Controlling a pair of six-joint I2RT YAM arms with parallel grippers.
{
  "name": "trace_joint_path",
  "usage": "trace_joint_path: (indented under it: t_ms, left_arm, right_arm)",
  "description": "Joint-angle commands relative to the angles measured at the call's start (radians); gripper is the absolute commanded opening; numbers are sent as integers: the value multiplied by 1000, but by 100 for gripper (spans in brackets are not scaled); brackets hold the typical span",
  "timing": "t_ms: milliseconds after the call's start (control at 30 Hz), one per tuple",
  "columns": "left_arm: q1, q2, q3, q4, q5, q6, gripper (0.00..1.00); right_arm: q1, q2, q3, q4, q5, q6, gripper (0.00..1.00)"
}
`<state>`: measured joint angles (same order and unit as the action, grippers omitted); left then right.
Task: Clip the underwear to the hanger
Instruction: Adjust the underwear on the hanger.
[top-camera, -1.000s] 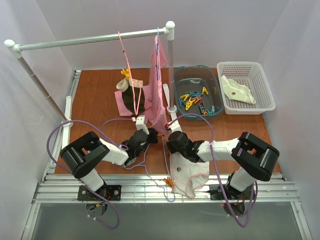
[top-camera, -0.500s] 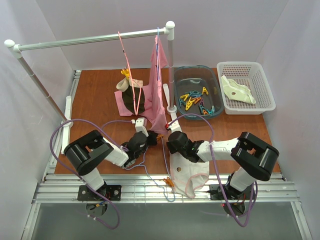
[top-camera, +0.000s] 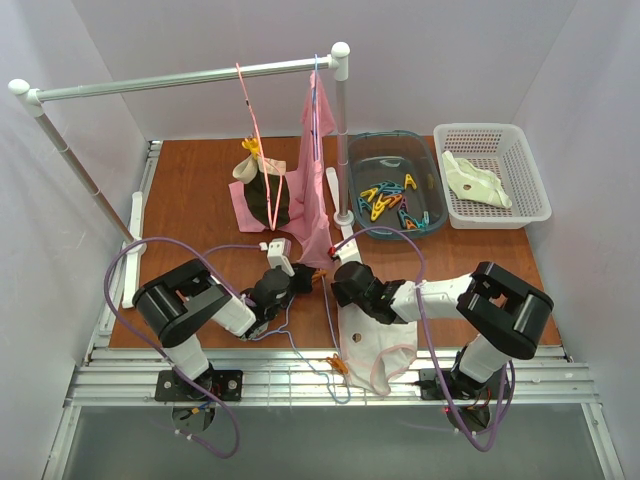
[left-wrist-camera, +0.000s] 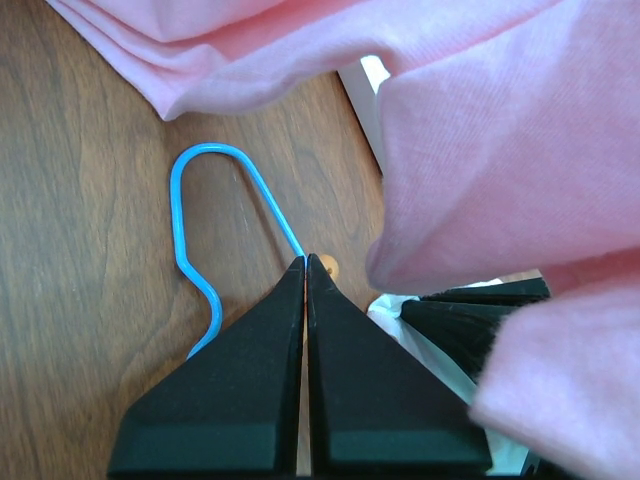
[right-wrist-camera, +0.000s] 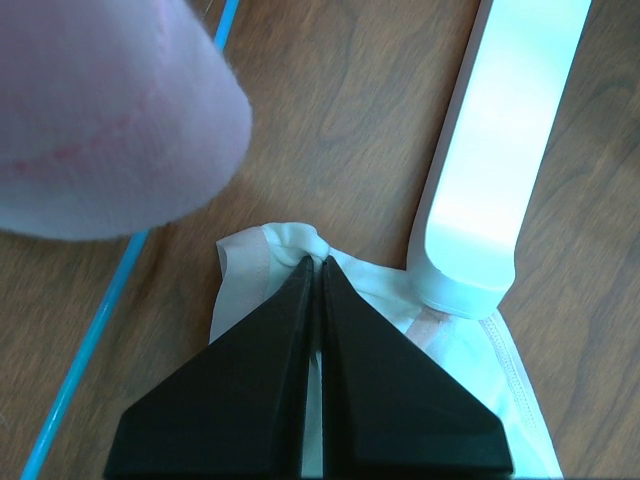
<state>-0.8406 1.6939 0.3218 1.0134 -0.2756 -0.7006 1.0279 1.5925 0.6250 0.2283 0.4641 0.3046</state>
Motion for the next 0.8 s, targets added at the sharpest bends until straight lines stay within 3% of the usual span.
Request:
trace_joint_path:
  t_ms: [0,767]
  left_arm:
    - [-3,27,-32,-30,-1,1,0]
    - [-17,107,-73,62,16,4,0]
  right_arm:
    - [-2,18,22,5,-18,-7,1]
    - [-26,33,139,-18,33,-53,1]
